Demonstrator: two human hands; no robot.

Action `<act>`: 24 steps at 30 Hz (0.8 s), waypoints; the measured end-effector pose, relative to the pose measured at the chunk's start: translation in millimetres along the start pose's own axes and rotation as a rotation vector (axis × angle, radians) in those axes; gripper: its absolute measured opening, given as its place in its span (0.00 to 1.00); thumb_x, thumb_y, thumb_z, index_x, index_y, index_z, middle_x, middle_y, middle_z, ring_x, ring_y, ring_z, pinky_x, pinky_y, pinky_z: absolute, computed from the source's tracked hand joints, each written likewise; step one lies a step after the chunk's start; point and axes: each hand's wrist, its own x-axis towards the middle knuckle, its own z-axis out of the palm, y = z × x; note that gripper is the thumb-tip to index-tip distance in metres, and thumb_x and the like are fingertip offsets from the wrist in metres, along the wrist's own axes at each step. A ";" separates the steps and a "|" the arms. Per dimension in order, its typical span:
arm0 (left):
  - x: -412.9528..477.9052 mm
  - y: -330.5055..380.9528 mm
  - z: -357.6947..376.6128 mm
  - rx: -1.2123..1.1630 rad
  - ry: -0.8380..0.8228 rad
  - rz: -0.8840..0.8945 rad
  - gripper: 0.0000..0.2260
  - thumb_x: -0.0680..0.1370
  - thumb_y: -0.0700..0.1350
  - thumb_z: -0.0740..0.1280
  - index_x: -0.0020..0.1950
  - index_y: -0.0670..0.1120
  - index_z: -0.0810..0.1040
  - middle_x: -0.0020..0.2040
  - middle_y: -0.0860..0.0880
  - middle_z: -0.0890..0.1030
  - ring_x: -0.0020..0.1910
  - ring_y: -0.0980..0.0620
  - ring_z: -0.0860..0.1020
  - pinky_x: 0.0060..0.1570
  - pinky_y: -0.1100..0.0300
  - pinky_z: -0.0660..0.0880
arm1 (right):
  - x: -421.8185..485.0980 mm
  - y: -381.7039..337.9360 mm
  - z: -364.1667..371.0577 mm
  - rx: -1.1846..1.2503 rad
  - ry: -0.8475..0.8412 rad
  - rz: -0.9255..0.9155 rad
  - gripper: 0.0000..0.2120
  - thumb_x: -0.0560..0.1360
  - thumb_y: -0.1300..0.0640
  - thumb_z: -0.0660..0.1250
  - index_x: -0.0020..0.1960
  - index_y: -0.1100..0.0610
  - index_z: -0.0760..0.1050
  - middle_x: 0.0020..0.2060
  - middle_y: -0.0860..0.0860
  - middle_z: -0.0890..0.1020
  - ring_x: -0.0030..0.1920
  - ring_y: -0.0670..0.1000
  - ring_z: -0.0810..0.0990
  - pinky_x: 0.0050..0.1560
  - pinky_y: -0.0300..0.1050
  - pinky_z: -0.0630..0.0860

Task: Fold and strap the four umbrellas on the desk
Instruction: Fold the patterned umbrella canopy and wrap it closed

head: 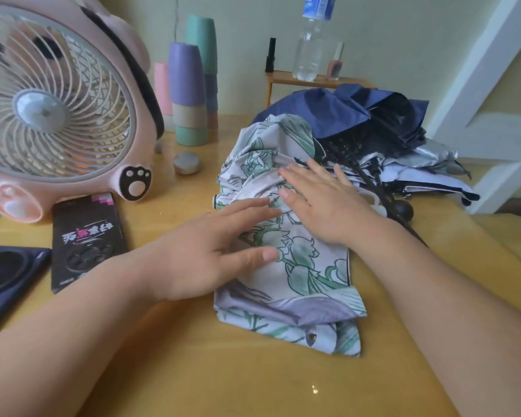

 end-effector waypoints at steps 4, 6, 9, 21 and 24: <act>-0.1 2.4 -0.4 -0.017 0.025 -0.027 0.32 0.75 0.74 0.51 0.77 0.65 0.65 0.74 0.69 0.65 0.72 0.70 0.62 0.68 0.79 0.52 | -27.5 -4.1 -19.4 0.016 0.211 -0.084 0.28 0.83 0.40 0.53 0.81 0.43 0.56 0.82 0.46 0.55 0.82 0.48 0.45 0.81 0.57 0.40; 0.6 3.6 1.0 0.047 0.019 -0.033 0.32 0.75 0.73 0.50 0.78 0.64 0.64 0.74 0.64 0.69 0.70 0.66 0.63 0.63 0.82 0.51 | -47.4 -8.3 -25.9 -0.017 0.340 -0.164 0.27 0.81 0.45 0.59 0.79 0.46 0.63 0.81 0.48 0.58 0.82 0.49 0.48 0.81 0.57 0.43; 1.5 8.7 3.7 0.149 -0.019 0.004 0.34 0.76 0.72 0.50 0.79 0.60 0.64 0.71 0.58 0.73 0.68 0.61 0.65 0.66 0.73 0.56 | -63.5 -11.8 -16.3 -0.071 0.298 -0.237 0.27 0.82 0.44 0.56 0.79 0.48 0.63 0.82 0.49 0.56 0.82 0.48 0.47 0.82 0.57 0.44; 79.0 14.8 -15.9 0.684 -0.098 0.256 0.37 0.75 0.74 0.57 0.80 0.58 0.62 0.80 0.53 0.62 0.80 0.47 0.58 0.79 0.46 0.53 | -33.3 26.4 13.5 0.235 0.116 -0.045 0.23 0.85 0.44 0.55 0.78 0.46 0.64 0.75 0.45 0.70 0.75 0.52 0.67 0.75 0.54 0.62; 82.2 -2.3 4.4 0.634 -0.242 0.104 0.45 0.69 0.81 0.48 0.82 0.63 0.41 0.84 0.56 0.48 0.83 0.49 0.44 0.80 0.44 0.44 | -37.5 26.2 12.6 0.226 0.096 -0.025 0.27 0.84 0.42 0.58 0.80 0.49 0.62 0.79 0.46 0.64 0.79 0.49 0.60 0.80 0.52 0.54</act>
